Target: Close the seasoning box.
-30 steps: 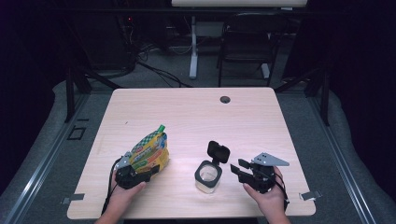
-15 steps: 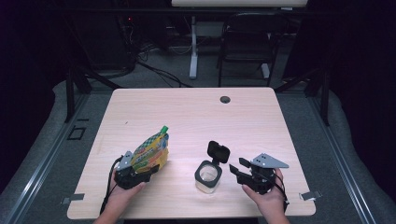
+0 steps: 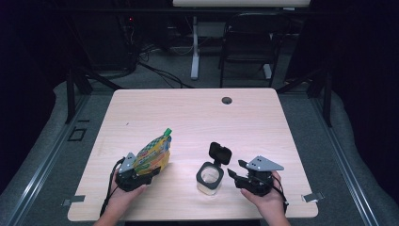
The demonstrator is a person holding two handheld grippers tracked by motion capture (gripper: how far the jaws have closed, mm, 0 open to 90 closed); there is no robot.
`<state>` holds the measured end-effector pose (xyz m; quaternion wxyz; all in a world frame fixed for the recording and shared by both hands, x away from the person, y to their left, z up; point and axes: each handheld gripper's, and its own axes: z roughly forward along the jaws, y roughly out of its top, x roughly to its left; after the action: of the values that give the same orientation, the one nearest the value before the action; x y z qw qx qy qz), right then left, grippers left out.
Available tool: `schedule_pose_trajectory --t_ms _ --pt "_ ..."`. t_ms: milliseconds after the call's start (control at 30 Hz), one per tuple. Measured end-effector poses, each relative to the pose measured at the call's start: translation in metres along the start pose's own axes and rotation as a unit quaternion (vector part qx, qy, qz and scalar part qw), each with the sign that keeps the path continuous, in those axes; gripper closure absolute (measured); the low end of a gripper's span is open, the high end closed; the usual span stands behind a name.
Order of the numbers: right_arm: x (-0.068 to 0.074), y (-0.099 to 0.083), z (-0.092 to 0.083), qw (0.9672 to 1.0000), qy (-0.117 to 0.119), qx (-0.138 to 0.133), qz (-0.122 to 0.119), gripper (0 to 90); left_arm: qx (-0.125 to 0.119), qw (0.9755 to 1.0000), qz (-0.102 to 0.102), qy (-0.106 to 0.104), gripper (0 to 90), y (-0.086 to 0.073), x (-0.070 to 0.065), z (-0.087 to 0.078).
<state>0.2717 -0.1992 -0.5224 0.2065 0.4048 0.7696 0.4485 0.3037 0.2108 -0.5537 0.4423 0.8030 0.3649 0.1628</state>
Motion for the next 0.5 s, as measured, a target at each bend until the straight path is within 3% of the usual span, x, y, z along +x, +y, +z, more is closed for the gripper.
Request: schedule_pose_trajectory --t_ms 167,500 --pt "0.0 0.0017 -0.0013 0.9995 -0.005 0.023 0.021 46.9 0.002 1.0 0.002 0.001 53.1 0.0003 -0.0003 -0.0006" --pt "-0.0003 0.0037 -0.003 0.999 0.003 0.019 0.041 24.2 0.0 1.0 0.009 0.003 53.1 0.0012 -0.0014 -0.0013"
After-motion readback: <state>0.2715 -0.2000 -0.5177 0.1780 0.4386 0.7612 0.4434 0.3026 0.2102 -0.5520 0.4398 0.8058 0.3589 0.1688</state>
